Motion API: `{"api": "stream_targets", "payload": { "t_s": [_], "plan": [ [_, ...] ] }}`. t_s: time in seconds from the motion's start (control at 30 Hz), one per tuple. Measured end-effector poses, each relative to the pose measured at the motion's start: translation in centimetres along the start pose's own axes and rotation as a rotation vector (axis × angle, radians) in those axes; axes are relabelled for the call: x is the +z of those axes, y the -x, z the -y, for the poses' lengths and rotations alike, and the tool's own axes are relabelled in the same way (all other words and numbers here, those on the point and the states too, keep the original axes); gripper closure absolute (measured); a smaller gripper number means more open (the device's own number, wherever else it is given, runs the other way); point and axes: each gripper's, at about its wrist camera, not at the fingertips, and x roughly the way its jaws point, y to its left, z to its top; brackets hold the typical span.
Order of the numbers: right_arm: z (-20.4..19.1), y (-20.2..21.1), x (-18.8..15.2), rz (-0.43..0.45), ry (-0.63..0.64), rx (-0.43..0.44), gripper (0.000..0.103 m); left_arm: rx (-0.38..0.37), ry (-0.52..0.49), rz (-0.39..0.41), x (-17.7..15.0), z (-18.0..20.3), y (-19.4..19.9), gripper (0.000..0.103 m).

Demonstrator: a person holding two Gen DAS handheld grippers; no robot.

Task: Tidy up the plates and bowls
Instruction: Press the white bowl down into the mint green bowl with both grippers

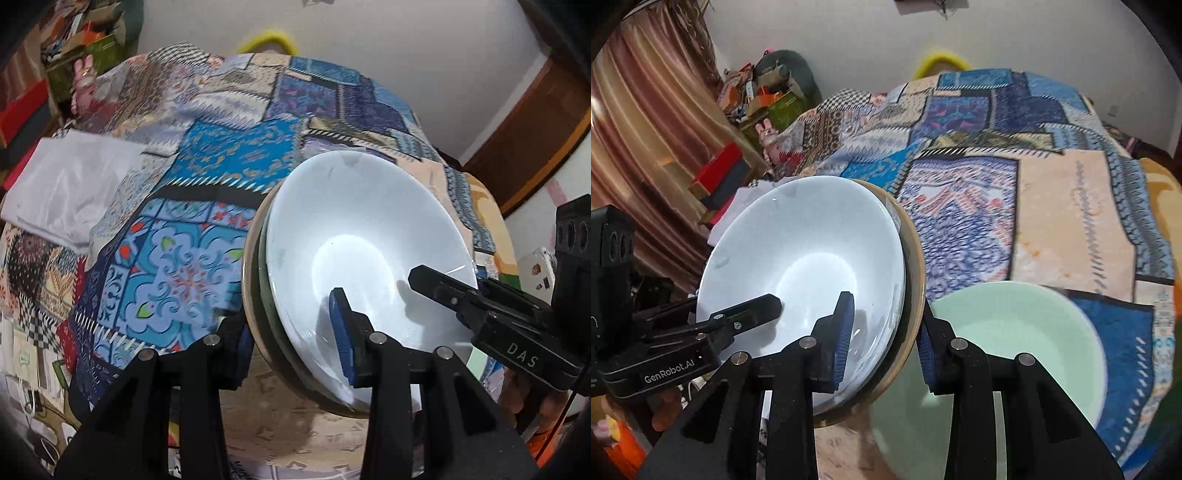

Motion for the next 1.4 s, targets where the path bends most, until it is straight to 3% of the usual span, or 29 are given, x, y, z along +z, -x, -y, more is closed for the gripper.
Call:
{"api": "stream_targets", "payload": {
  "t_s": [0.6,1.4],
  "plan": [
    [5.8,5.1,-1.9,0.053,-0.077,-0.068,0.074,-0.088,-0.114,-0.003,0.0,8.8,0.0,0.064],
    [10.6,3.3,-5.4,-0.028,-0.181,-0.073,0.074,-0.088,-0.161,-0.131,-1.7,13.0,-5.8,0.064]
  ]
}}
